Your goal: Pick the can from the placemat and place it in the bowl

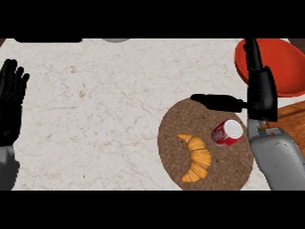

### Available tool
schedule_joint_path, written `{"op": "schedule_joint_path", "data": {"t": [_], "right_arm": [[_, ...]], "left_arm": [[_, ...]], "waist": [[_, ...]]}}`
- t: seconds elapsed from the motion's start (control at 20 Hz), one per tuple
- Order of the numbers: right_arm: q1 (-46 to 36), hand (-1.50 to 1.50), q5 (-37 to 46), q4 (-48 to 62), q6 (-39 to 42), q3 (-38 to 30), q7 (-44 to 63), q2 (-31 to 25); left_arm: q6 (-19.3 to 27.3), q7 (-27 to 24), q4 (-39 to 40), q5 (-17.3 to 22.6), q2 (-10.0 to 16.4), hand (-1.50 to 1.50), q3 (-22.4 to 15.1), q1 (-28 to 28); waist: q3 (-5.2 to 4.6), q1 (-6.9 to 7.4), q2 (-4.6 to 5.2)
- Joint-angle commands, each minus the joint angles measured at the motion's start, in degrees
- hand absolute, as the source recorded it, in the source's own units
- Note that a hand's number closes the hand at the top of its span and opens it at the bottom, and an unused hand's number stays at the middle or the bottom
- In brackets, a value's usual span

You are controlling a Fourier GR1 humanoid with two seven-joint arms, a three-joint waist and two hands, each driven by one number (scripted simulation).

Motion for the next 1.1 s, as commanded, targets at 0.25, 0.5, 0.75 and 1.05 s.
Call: {"op": "schedule_joint_path", "data": {"t": [0.25,0.5,0.75,1.05], "right_arm": [[4.25,-1.5,36.6,-5.91,-9.43,15.94,22.17,7.72],[4.87,-1.5,45.81,-15.95,7.48,15.89,39.95,5.59],[5.27,-1.5,42.77,-22.45,29.12,18.76,53.14,5.68],[4.08,-1.5,34.91,-27.88,48.57,18.92,64.07,9.2]], "left_arm": [[-4.24,-2.11,4.28,3.01,1.81,0.0,3.03,-2.45],[-4.96,-1.74,4.07,3.96,2.91,0.0,4.66,-1.11],[-5.37,-3.28,5.65,3.94,2.16,0.0,4.57,-1.28],[-6.69,-3.55,6.75,4.56,2.85,0.0,5.15,-2.73]], "waist": [[0.24,-1.39,-0.42],[0.23,-1.92,-1.02],[0.22,-2.21,-0.86],[0.28,-1.4,-0.36]]}}
